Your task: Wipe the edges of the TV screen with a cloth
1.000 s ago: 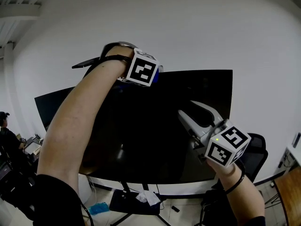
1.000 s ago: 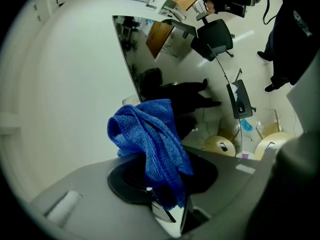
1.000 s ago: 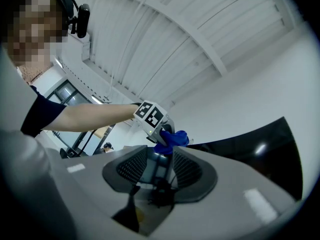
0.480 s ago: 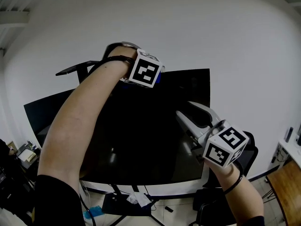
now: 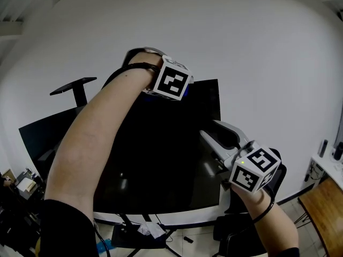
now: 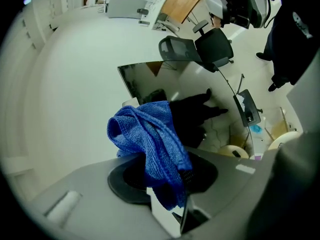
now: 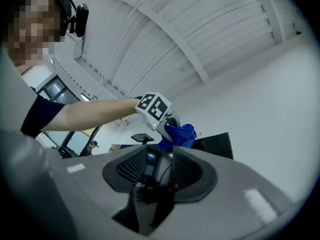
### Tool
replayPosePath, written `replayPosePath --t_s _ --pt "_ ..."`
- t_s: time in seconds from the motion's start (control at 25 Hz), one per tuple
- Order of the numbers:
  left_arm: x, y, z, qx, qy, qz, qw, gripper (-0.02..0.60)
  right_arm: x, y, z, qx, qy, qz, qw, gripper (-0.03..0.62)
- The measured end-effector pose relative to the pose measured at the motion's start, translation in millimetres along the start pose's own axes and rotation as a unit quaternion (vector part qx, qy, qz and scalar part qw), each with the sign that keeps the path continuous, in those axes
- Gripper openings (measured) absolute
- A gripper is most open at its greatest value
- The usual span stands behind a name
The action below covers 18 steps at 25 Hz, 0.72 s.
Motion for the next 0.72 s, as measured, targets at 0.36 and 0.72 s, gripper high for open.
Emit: replayPosePath --t_s 0.36,0.72 --pt "70.3 32.1 16.4 0.026 -0.031 -0.031 0.9987 0.117 10.0 -37.9 32.2 -0.035 0.002 0.005 0.999 0.167" --pt "112.3 48.0 28.3 0.044 -0.062 -0.031 0.9966 0.115 18.0 -62.2 61.7 -0.060 0.006 0.014 0.998 0.167"
Point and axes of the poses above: the fingertips, and each gripper's own axes: z backward along the fingers, y to its left, x out of its top, the point moved 4 cm from there along z, backward along the fingers, and after that the axes turned 10 degrees about -x, right-handed, at the moved point
